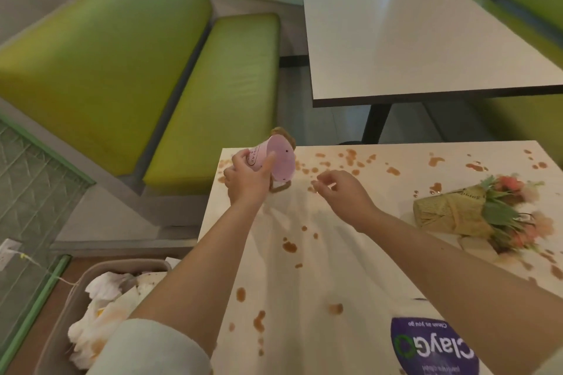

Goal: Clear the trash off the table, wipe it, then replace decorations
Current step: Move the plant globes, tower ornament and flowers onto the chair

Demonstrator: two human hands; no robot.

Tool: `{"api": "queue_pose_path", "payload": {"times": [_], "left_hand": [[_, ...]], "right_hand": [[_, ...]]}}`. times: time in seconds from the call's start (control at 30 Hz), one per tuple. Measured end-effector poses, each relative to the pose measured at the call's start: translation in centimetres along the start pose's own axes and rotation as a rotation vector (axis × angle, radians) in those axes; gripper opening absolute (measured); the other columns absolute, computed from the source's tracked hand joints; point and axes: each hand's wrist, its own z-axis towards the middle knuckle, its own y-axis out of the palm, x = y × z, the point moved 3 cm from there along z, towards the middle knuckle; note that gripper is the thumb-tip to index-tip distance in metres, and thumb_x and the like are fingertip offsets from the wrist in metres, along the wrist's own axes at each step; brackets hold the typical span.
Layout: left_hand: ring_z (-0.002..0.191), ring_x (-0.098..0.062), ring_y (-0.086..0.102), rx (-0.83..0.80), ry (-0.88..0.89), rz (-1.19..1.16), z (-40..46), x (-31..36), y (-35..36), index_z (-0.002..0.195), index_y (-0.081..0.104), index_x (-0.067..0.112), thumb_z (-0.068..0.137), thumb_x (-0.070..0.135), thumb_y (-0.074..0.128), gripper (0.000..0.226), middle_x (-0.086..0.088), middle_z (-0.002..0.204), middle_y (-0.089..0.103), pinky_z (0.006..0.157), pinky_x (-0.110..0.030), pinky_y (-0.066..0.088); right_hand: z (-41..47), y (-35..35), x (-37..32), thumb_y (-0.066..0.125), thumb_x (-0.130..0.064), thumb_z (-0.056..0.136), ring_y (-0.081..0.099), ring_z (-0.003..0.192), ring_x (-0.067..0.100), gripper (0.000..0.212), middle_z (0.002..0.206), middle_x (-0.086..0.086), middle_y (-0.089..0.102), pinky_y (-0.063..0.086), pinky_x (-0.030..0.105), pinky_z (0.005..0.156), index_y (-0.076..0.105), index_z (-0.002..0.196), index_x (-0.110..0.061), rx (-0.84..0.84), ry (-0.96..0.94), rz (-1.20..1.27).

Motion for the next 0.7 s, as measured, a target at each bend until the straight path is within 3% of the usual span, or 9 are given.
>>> {"api": "queue_pose_path", "payload": {"times": [0.13,0.3,0.37,0.47,0.7], "left_hand": [[0.110,-0.020,0.055,-0.201,-0.022,-0.192,-3.6,0.6,1.2,0.132,0.045,0.029,0.083,0.070,0.052,0.065,0.000,0.126,0.054,0.087,-0.036,0.050],[0.098,-0.019,0.068,-0.442,-0.085,-0.281,-9.3,1.6,3.4,0.119,0.062,0.029,0.068,0.089,0.044,0.081,0.003,0.107,0.072,0.088,-0.041,0.057],[0.097,-0.020,0.069,-0.485,-0.098,-0.291,-11.4,2.2,4.0,0.118,0.062,0.028,0.069,0.088,0.040,0.080,0.001,0.105,0.072,0.083,-0.037,0.059],[0.097,-0.022,0.067,-0.508,-0.161,-0.269,-14.4,2.9,5.2,0.116,0.062,0.028,0.080,0.084,0.037,0.071,0.000,0.107,0.070,0.089,-0.040,0.058],[0.093,-0.025,0.068,-0.528,-0.209,-0.157,-18.7,2.4,7.5,0.116,0.064,0.021,0.092,0.072,0.032,0.065,-0.007,0.106,0.069,0.080,-0.033,0.060]], "right_hand": [[-2.3,-1.4,-1.5,0.031,-0.052,0.103,0.050,0.125,0.019,0.052,0.140,-0.002,0.052,0.036,0.027,0.093,0.048,0.141,-0.021,0.023,0.098,0.327],[-5.2,-3.4,-0.1,0.028,-0.053,0.103,0.059,0.107,0.022,0.048,0.123,0.000,0.058,0.049,0.030,0.082,0.051,0.132,-0.023,0.093,0.161,0.442],[-6.4,-4.2,1.2,0.029,-0.050,0.104,0.062,0.100,0.025,0.044,0.121,0.000,0.058,0.053,0.034,0.079,0.051,0.131,-0.023,0.114,0.201,0.460],[-8.7,-5.5,3.0,0.035,-0.048,0.103,0.065,0.096,0.030,0.044,0.123,0.000,0.056,0.058,0.039,0.081,0.048,0.136,-0.023,0.142,0.265,0.513],[-13.4,-7.0,6.5,0.043,-0.041,0.103,0.068,0.092,0.029,0.039,0.111,-0.002,0.053,0.055,0.027,0.062,0.046,0.139,-0.026,0.192,0.372,0.571]]}}
